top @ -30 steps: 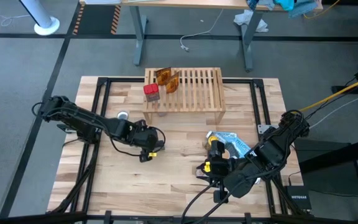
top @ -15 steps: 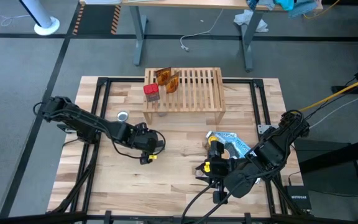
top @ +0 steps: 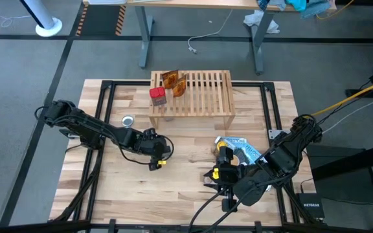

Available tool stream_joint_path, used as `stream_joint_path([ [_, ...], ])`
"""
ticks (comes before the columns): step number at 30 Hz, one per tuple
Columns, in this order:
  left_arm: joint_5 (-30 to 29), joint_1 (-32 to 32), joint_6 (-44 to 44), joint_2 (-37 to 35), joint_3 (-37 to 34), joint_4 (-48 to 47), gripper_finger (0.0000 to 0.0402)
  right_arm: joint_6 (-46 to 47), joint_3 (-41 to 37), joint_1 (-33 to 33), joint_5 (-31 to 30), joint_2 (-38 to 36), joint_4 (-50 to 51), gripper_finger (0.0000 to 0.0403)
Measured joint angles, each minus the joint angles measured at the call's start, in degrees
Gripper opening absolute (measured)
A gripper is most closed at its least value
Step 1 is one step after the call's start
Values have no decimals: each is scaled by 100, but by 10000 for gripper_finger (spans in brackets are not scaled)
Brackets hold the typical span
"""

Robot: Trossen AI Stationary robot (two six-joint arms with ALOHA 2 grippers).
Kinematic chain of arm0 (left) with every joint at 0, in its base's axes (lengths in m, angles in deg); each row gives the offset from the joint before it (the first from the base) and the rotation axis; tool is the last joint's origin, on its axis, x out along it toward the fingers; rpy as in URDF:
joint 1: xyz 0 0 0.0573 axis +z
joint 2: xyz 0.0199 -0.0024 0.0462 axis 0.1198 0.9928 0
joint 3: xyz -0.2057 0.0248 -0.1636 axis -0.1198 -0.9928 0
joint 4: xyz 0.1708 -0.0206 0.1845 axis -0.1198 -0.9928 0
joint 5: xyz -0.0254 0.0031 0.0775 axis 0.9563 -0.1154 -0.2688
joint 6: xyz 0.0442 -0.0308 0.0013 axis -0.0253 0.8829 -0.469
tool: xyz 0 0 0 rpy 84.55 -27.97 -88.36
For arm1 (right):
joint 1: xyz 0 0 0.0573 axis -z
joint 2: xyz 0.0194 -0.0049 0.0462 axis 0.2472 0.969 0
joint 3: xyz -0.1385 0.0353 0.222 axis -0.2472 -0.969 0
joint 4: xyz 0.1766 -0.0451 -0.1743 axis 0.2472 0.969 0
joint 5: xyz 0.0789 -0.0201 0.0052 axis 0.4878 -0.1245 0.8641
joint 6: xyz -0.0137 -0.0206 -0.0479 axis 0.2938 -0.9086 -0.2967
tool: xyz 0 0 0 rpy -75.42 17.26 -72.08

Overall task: Shelf spices
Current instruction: Put the black seasoning can on the shelf

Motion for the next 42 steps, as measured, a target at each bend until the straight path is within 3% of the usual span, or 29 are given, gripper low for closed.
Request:
stream_joint_path([
  [9,4,4,-29,280,-211,559,312,0,1,-2,-2,1,0,134],
  [14,2,10,-155,408,-237,748,290,0,2,-1,0,2,2,134],
  [27,8,70,-261,405,-237,968,118,0,2,-1,-2,1,0,134],
  [35,4,72,-326,405,-198,1050,115,0,2,-1,-2,1,0,134],
  [42,-86,89,-733,321,309,757,115,1,1,-2,-1,1,-1,134],
])
